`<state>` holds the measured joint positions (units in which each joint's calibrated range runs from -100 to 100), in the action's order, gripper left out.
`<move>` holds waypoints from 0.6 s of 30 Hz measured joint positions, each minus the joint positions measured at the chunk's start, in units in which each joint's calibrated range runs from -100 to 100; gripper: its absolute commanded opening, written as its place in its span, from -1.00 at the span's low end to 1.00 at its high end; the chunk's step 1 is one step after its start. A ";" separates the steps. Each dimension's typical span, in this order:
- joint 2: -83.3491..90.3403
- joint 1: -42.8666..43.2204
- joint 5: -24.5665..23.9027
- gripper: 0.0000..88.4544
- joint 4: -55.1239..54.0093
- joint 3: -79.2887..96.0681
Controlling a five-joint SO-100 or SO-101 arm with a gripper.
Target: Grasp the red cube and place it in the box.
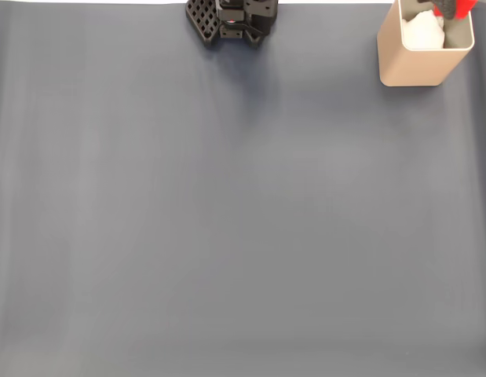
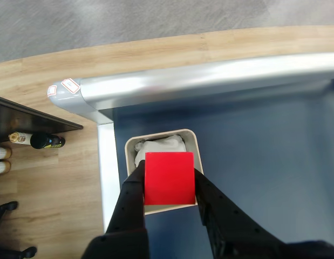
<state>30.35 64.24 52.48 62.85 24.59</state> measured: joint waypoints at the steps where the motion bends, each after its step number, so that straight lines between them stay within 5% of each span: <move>1: 0.17 0.00 -0.05 -1.00 0.00 0.27; 18: 0.35 0.00 -0.29 -0.89 -1.03 0.63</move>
<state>30.70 64.24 52.19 61.81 25.23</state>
